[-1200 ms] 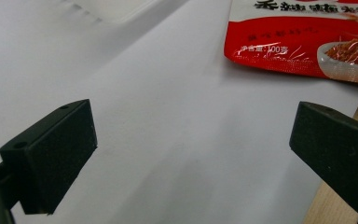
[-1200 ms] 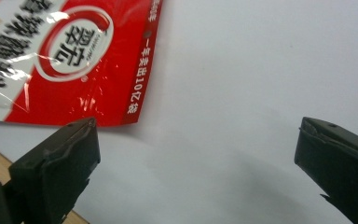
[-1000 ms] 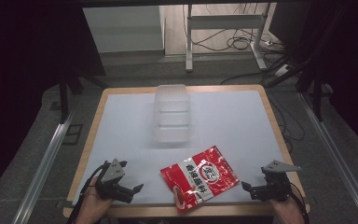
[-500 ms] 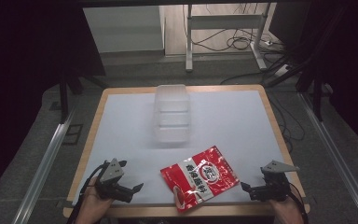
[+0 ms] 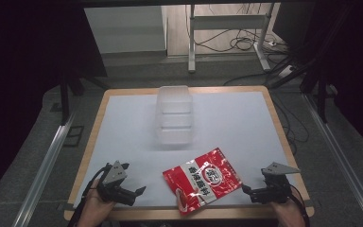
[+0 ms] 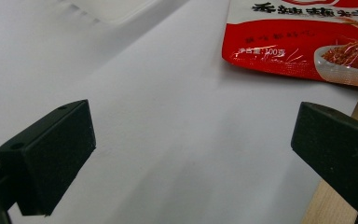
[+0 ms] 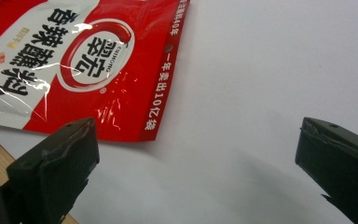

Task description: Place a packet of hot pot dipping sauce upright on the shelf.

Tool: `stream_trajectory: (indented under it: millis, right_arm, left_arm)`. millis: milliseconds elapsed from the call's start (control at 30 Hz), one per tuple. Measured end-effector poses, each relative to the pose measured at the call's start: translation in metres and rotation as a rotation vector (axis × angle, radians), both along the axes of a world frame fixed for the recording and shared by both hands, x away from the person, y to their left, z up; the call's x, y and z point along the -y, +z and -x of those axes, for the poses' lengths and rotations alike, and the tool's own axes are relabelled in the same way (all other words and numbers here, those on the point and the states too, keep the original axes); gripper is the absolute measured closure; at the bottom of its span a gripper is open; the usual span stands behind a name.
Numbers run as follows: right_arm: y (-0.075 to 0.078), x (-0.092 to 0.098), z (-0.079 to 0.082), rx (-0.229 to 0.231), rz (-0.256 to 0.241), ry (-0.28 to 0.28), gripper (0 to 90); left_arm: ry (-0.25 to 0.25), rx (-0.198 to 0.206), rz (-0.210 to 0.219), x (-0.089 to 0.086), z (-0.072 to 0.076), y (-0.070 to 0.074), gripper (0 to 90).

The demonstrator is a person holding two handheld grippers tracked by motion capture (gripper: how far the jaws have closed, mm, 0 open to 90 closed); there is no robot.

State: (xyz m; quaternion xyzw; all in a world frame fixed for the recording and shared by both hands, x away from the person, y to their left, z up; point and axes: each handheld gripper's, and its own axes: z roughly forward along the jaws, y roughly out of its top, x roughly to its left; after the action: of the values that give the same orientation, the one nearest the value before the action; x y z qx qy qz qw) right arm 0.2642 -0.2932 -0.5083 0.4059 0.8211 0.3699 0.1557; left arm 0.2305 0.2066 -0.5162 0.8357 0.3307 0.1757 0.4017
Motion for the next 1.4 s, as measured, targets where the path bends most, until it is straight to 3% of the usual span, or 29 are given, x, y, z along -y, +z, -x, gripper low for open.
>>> stream_trajectory:
  millis: [400,933,1100,1400]
  right_arm:
    - [0.002,-0.01,-0.003,-0.018,-0.051,0.029,0.0]
    - [-0.005,-0.029,-0.011,-0.017,-0.045,0.069,0.0]
    - [-0.012,-0.036,-0.018,-0.059,-0.076,0.093,0.7]
    - [-0.02,-0.049,-0.026,-0.084,-0.07,0.127,1.3]
  left_arm:
    - [-0.002,0.012,-0.005,0.001,0.001,0.001,0.0]
    - [-0.005,0.016,-0.027,0.002,0.001,0.0,0.0]
    - [-0.008,0.017,-0.036,0.004,0.001,0.0,0.0]
    - [-0.011,0.015,-0.043,0.005,0.001,-0.001,0.0]
